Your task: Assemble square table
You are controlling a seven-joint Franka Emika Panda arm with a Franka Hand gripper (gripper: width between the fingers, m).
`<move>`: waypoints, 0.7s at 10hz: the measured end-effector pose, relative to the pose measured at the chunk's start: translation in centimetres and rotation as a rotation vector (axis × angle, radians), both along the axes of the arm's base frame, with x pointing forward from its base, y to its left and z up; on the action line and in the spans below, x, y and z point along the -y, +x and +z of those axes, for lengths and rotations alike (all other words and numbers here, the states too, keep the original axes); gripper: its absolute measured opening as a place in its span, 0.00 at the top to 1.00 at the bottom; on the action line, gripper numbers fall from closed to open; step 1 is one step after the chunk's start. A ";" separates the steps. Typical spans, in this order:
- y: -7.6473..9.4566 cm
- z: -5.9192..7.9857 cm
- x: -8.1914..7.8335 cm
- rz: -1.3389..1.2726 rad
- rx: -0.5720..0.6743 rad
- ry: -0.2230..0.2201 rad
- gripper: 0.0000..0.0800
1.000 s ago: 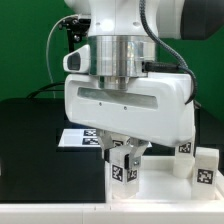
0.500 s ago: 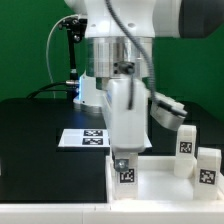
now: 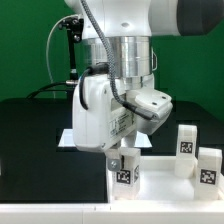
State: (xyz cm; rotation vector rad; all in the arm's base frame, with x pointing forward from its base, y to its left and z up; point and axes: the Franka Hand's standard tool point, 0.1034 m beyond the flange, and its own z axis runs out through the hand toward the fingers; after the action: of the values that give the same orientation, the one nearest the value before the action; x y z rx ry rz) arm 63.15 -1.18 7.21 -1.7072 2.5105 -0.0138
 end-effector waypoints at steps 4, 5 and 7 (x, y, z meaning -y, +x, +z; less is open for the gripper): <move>-0.3 -0.2 -1.0 0.627 -0.016 -0.065 0.20; -0.3 -0.2 -0.9 0.678 -0.012 -0.070 0.19; -0.3 -0.2 -0.8 0.810 -0.006 -0.082 0.19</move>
Offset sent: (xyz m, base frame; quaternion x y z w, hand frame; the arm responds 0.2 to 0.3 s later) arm -0.0085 0.0293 -0.0053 -0.0437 -0.0644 -0.3190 0.9446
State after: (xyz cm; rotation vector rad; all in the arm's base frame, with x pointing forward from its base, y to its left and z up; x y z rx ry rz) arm 62.87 -0.35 7.05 -2.6064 1.6602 -0.0453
